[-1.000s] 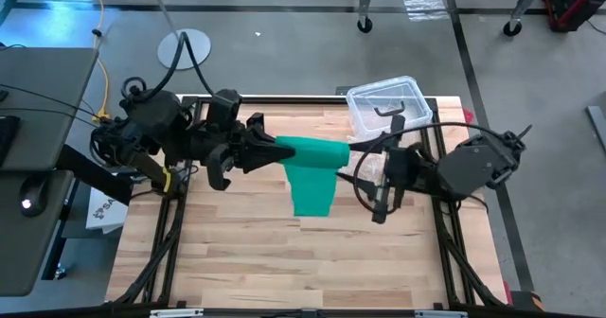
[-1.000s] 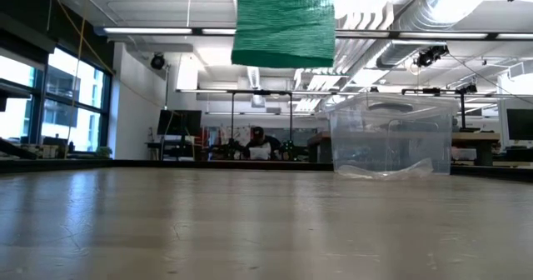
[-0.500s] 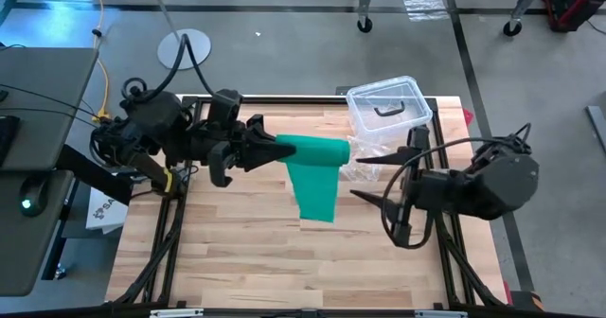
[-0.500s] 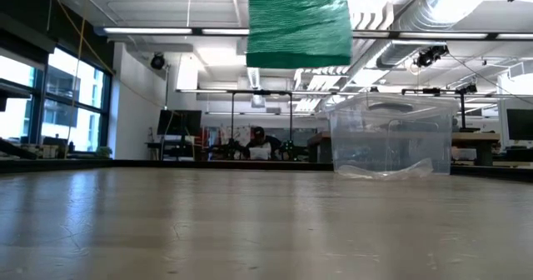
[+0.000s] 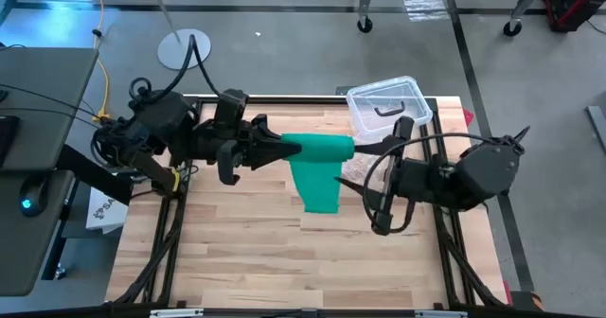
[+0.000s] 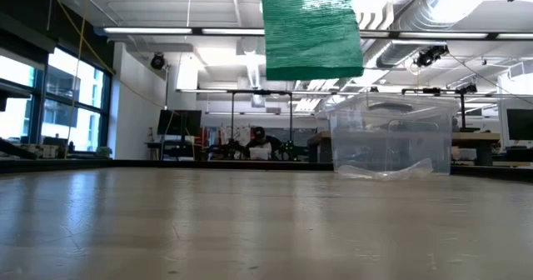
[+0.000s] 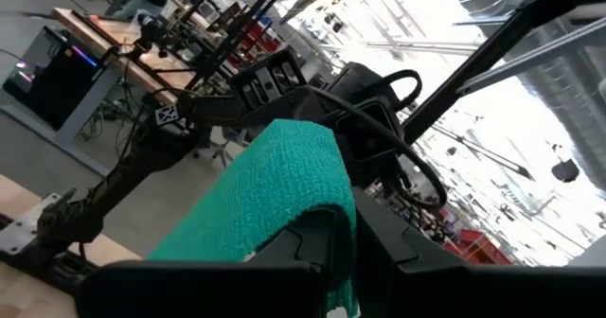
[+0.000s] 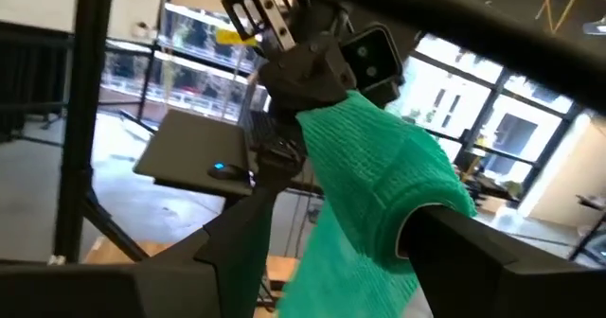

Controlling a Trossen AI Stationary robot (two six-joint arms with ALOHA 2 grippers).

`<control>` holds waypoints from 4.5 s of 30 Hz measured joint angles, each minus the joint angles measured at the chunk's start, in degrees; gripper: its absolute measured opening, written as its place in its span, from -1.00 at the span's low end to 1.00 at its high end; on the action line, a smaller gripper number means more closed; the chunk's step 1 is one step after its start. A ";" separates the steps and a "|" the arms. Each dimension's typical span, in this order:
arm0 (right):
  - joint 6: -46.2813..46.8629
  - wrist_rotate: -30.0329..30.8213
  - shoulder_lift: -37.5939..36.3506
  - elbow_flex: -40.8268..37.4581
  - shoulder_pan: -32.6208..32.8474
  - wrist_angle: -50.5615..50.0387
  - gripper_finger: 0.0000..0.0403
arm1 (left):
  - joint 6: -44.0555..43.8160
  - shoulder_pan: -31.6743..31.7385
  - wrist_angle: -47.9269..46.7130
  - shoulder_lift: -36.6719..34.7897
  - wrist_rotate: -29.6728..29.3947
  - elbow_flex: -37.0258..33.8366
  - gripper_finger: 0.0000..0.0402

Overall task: Roll bandage
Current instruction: Roll the green bandage

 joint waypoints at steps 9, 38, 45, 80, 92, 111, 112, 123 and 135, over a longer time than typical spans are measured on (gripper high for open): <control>4.44 -6.29 -0.17 0.07 -2.38 0.66 -0.30 | -0.22 0.17 0.03 0.22 1.66 0.06 -0.91; 13.20 -18.43 -4.56 -0.13 -0.98 11.24 -0.97 | 51.79 -1.70 -6.92 -4.68 5.28 -0.06 -0.09; 14.85 -18.65 -4.77 0.02 -1.46 11.85 -0.97 | 59.09 -2.07 4.09 -0.09 2.02 -0.07 -0.08; 19.21 -28.64 -4.38 0.02 -2.08 9.84 -0.97 | 55.52 1.95 -7.63 1.42 -20.99 0.03 -0.08; 20.70 -28.84 -4.38 0.02 -2.08 7.96 -0.97 | 60.36 -6.88 -21.42 -3.27 -32.47 -0.13 -0.09; 19.12 -28.60 -4.40 0.02 -2.12 8.05 -0.97 | 72.98 -4.57 4.26 1.85 -14.79 -0.13 0.17; 19.12 -27.94 -4.40 0.02 -2.12 8.05 -0.97 | 72.39 -4.63 3.77 1.89 -15.06 -0.24 0.18; 19.13 -25.77 -4.40 0.02 -2.51 7.81 -0.97 | 60.99 -5.94 1.73 -1.42 -11.65 -0.07 0.20; 22.27 -29.55 -4.40 0.02 -4.11 7.39 -0.97 | 69.50 -4.31 14.07 6.46 -18.00 -0.09 0.18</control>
